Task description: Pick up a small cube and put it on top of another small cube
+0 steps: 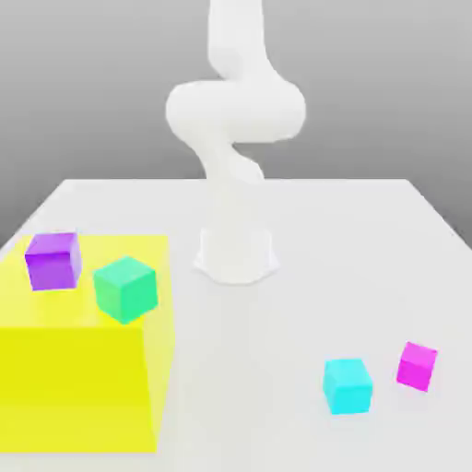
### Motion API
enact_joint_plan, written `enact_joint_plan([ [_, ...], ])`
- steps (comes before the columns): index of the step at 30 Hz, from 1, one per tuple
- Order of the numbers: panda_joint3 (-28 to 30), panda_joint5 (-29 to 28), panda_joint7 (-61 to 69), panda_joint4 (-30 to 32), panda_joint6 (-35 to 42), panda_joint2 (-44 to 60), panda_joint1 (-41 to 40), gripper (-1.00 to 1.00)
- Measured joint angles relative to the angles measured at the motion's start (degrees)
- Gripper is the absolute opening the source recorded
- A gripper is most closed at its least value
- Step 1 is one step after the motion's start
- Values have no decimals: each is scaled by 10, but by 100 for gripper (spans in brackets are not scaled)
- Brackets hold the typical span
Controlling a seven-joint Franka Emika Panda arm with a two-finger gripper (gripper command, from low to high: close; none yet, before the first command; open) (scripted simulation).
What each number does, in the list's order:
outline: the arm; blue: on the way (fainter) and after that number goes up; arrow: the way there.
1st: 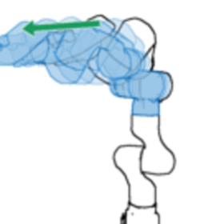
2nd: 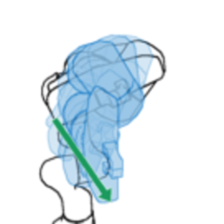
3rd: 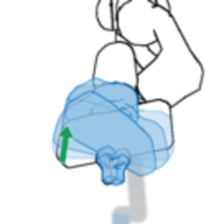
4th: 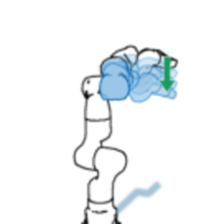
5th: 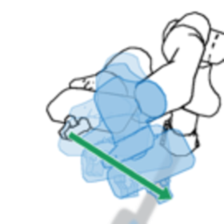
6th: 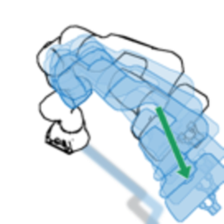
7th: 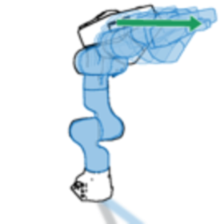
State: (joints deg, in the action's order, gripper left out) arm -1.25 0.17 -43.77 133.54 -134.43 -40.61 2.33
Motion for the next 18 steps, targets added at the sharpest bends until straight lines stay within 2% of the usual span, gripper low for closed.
enact_joint_plan([
  [11, -69, -2, 85, 78, -117, 231, 98, 0],
  [18, -121, -26, 121, 127, -191, 377, 158, 0],
])
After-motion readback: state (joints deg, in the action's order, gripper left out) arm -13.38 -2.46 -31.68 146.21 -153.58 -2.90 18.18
